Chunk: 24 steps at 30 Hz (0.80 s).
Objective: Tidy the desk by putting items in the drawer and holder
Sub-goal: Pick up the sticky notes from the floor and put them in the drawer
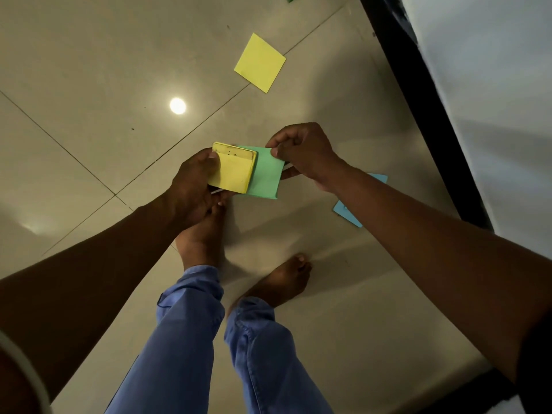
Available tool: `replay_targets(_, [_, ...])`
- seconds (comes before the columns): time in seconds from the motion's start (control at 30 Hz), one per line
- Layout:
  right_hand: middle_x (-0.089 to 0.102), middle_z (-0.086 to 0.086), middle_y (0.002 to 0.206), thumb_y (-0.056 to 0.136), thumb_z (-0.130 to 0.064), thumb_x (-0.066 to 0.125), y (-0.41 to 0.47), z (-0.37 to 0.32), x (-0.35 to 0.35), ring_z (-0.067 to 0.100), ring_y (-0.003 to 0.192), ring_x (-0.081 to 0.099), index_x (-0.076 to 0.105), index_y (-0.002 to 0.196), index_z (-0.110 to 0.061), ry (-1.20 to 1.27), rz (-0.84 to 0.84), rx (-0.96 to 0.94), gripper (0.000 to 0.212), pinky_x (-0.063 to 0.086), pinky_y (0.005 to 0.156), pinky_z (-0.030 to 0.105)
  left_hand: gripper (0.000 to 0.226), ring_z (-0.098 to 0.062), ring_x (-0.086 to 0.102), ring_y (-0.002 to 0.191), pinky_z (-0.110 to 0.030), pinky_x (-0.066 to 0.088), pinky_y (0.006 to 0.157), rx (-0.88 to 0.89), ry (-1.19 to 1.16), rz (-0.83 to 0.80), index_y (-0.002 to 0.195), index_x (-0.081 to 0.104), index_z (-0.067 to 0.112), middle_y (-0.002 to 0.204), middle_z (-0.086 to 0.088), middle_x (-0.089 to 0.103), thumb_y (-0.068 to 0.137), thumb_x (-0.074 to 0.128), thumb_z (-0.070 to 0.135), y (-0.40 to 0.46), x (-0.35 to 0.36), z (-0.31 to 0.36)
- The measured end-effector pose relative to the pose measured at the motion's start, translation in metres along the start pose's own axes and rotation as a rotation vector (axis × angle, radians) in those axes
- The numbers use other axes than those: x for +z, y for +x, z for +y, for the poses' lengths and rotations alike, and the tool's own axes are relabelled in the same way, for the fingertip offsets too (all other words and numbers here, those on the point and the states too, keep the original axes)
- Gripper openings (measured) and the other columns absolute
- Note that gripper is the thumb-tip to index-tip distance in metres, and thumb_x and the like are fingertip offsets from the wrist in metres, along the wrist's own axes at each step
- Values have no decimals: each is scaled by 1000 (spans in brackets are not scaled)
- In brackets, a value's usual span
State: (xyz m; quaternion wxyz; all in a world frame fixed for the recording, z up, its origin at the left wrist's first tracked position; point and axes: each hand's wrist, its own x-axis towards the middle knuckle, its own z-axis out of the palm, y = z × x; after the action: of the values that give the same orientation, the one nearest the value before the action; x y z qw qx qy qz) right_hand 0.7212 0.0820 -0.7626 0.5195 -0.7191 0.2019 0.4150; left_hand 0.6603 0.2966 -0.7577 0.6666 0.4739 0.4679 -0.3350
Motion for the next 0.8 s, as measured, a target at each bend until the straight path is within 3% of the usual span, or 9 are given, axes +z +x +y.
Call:
replay_targets(0.17, [75,19,93,92,-2,69,-2,5,-1,34,86,76,76,96,-3,45,-2,21,8,64,64,43,30,-24,58,63,-26,47,45,39,34,-23,119,68,22,98,-8,64,109,41,28,-2,5,-5])
replay_targets(0.33, [75,22,98,92,-2,68,-6,10,0,35,88,76,76,98,-2,122,8,52,10,64,67,45,31,-29,50,80,-31,33,54,71,113,43,110,73,32,103,-5,67,108,43,32,4,6,-13])
replay_targets(0.57, [74,24,102,95,-4,66,-5,9,14,25,78,73,76,104,-2,206,14,83,13,61,62,36,30,-22,62,95,-23,53,55,50,51,21,131,61,23,114,-3,64,108,44,32,4,15,-17])
replay_targets(0.8, [76,17,99,100,-6,58,11,-8,23,29,88,75,76,104,-5,-4,-30,43,19,63,61,36,30,-36,60,97,-29,50,49,94,128,74,131,63,22,128,-18,63,107,48,32,10,4,-14])
